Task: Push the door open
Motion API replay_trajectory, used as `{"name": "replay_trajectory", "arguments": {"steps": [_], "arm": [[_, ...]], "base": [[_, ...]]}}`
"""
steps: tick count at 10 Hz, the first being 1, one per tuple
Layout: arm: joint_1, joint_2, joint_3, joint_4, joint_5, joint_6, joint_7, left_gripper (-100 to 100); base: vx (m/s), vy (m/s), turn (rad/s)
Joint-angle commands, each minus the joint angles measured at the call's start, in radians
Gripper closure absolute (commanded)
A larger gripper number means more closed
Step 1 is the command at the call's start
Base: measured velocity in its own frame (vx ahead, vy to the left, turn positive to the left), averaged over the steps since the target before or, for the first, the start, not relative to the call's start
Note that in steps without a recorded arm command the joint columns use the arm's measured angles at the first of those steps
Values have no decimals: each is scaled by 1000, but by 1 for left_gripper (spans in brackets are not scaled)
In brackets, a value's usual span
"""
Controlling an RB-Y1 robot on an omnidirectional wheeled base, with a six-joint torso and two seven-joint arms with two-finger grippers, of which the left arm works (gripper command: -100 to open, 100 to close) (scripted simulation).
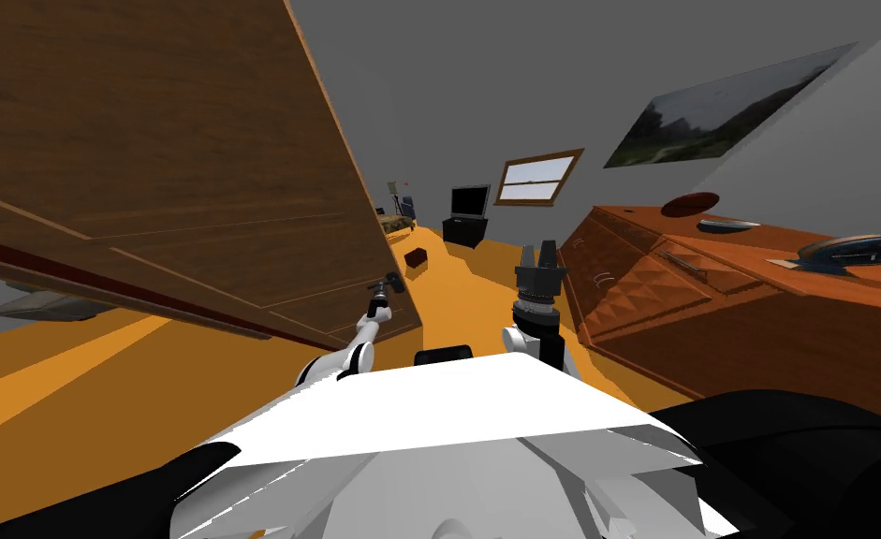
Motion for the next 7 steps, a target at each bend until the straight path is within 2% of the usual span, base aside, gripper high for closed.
{"name": "replay_trajectory", "arguments": {"steps": [1,5,6,7], "arm": [[13,0,7,-30,0,8,-3,100],[16,8,18,-31,-3,8,2,100],[22,9,19,-28,-2,11,1,100],[25,19,38,-28,4,9,-5,100]], "base": [[117,-71,71],[160,-101,97],[71,-25,45],[145,-19,47]]}}
